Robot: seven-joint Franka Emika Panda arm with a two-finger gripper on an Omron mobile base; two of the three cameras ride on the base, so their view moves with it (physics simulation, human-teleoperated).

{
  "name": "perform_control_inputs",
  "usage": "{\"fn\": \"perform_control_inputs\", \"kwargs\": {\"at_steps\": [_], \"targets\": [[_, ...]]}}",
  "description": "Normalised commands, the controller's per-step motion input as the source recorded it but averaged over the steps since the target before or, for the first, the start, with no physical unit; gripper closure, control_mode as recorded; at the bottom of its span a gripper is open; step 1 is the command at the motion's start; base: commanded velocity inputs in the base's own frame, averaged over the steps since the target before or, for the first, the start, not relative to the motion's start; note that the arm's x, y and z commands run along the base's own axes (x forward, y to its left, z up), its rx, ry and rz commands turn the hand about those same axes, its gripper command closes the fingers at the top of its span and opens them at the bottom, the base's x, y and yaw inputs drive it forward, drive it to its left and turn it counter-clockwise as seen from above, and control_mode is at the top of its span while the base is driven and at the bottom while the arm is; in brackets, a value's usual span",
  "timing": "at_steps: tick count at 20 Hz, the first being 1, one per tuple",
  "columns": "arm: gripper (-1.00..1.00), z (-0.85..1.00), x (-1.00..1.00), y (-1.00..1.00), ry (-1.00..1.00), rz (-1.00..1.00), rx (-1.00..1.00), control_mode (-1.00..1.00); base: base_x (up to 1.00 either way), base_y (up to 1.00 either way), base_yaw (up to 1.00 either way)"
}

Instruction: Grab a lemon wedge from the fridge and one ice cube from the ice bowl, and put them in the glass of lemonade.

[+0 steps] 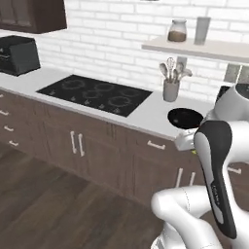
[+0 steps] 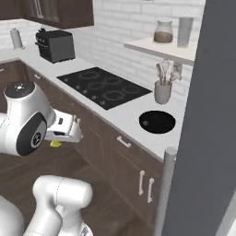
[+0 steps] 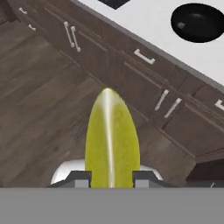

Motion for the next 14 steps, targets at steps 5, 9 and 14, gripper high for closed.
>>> {"fn": "perform_control_inputs", "kwargs": {"at_steps": [5,9,14], "targets": [[1.00,0.00,0.00,0.00,0.00,0.00,0.00,1.00,0.00,-0.02,-0.93],[1.00,0.00,0.00,0.00,0.00,0.00,0.00,1.00,0.10,0.00,-0.78],[1.00,0.00,0.00,0.00,0.00,0.00,0.00,1.00,0.61,0.19,-0.59]]}}
